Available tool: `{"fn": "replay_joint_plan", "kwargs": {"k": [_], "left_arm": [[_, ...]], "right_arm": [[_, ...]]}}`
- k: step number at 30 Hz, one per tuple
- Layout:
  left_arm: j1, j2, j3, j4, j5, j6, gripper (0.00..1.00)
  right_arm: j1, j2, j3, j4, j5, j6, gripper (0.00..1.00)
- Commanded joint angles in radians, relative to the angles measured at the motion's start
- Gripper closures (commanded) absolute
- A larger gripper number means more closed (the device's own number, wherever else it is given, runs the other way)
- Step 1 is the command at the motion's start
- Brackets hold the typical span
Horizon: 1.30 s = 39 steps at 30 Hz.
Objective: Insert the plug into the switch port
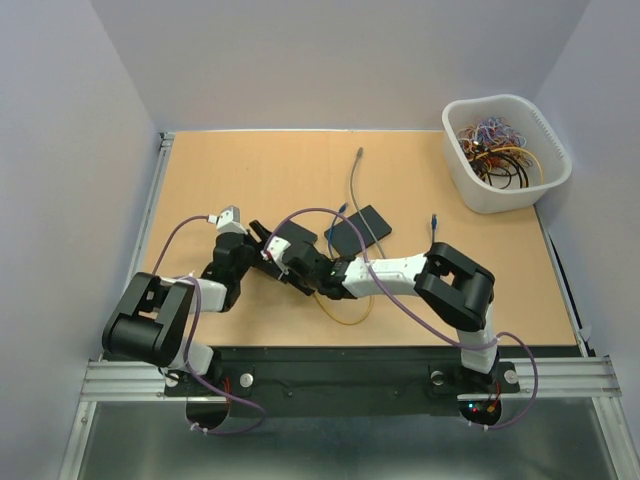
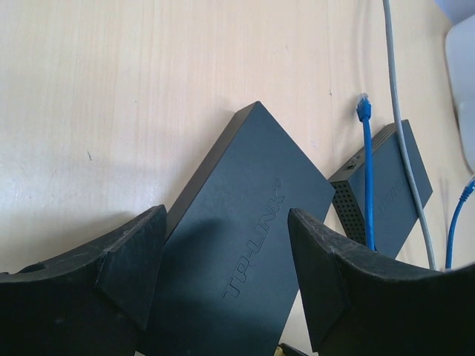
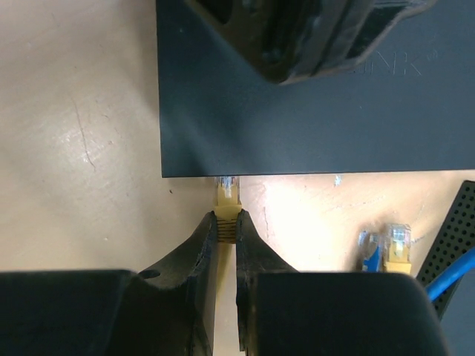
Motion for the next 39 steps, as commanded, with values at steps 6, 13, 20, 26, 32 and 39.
{"fn": "replay_joint_plan", "kwargs": {"k": [6,13,20,26,32,39], "left_arm": [[-0.117,0.006,-0.129,-0.051,0.159,-0.134,0.26],[-0.134,0.022,-0.175,0.018,0.187,-0.159,0.28],[-0.140,0.050,-0.174,0.037,0.190,-0.163,0.28],[-0.137,-0.010,-0.120,-0.082,0.153,-0.133,0.27],[-0.111,-0.106,0.011,-0.297,0.048,-0.076,0.22],[-0.045,-0.155,0.197,-0.486,-0.026,0.002,0.19]], "right_arm": [[-0.036,0.064,0.150,0.072,0.042,-0.030,0.99],[-0.036,0.093,0.204,0.098,-0.022,-0.039,1.00],[-0.038,0.078,0.202,0.175,-0.075,-0.074,0.99],[-0.036,0.026,0.127,0.162,-0.061,-0.063,0.65],[-0.032,-0.081,-0.014,0.136,-0.058,-0.010,0.39],[-0.026,-0.255,-0.173,0.110,-0.032,0.063,0.26]]}}
